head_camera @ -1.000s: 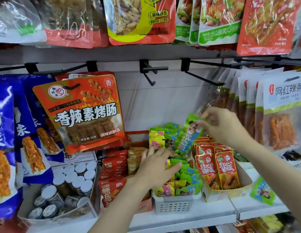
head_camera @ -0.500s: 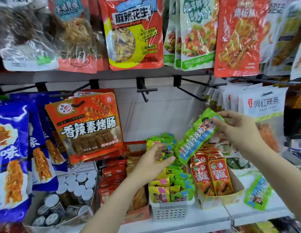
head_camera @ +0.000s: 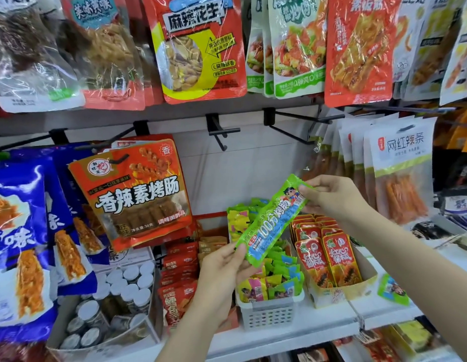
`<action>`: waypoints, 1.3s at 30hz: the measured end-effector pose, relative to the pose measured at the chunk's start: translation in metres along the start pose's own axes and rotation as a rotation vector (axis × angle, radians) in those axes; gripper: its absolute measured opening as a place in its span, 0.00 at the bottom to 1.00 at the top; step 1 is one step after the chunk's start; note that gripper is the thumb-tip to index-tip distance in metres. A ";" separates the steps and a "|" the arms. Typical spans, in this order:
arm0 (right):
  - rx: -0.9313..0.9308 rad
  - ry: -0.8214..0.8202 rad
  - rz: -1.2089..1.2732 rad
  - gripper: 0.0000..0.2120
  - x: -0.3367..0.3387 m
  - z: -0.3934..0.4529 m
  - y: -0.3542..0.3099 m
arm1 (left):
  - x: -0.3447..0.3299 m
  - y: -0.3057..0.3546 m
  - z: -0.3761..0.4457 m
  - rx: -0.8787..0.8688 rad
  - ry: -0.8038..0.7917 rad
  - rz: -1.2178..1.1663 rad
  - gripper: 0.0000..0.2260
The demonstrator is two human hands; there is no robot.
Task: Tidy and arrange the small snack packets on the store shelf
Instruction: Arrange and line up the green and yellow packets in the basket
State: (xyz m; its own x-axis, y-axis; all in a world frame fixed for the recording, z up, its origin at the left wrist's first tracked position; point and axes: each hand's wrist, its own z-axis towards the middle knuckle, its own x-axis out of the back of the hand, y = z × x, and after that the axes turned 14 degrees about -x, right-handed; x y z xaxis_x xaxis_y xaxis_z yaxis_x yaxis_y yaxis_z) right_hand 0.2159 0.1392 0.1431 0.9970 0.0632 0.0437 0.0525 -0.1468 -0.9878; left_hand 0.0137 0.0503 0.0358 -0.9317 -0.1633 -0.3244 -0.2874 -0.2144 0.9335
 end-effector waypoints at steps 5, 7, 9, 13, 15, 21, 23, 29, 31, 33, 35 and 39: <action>-0.001 0.013 -0.019 0.05 -0.001 0.002 0.003 | 0.004 0.001 0.001 -0.001 0.020 0.005 0.09; 0.008 0.006 -0.025 0.05 -0.001 0.002 0.003 | 0.007 0.001 0.002 0.003 0.023 0.014 0.11; 0.015 -0.003 -0.025 0.05 -0.002 0.001 0.004 | 0.009 0.001 0.002 0.021 0.018 0.022 0.12; 0.047 -0.022 -0.012 0.06 -0.004 0.001 0.005 | 0.008 0.007 0.002 0.053 -0.028 -0.065 0.20; 0.072 -0.055 0.019 0.08 -0.005 0.001 0.006 | 0.008 0.015 0.003 0.181 -0.054 -0.309 0.26; 0.158 -0.189 0.208 0.04 -0.019 0.000 0.010 | 0.000 0.032 -0.002 0.451 -0.212 -0.746 0.22; 0.164 -0.121 0.163 0.04 -0.020 0.002 0.010 | -0.003 0.032 -0.004 0.395 -0.224 -0.717 0.20; -0.044 -0.306 0.031 0.22 -0.016 -0.003 0.019 | -0.011 0.019 -0.010 0.036 -0.191 -0.025 0.20; 0.022 -0.274 -0.014 0.15 -0.016 -0.004 0.021 | -0.015 0.014 -0.013 -0.076 -0.170 0.099 0.19; 0.048 -0.214 0.007 0.10 -0.017 -0.004 0.021 | -0.016 0.013 -0.015 -0.141 -0.160 0.145 0.23; 0.036 -0.202 0.045 0.08 -0.018 -0.004 0.019 | -0.017 0.013 -0.018 -0.167 -0.148 0.154 0.26; 0.021 -0.202 0.104 0.09 -0.017 -0.005 0.014 | -0.016 0.016 -0.019 -0.189 -0.132 0.145 0.26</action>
State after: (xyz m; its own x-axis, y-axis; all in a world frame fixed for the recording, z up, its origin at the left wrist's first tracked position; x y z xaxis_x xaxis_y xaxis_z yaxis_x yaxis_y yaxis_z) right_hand 0.1998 0.1312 0.1295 0.9654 0.2456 -0.0878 -0.0536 -0.1425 -0.9883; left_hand 0.0286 0.0308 0.0531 -0.9846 -0.0814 -0.1549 -0.1135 -0.3762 0.9196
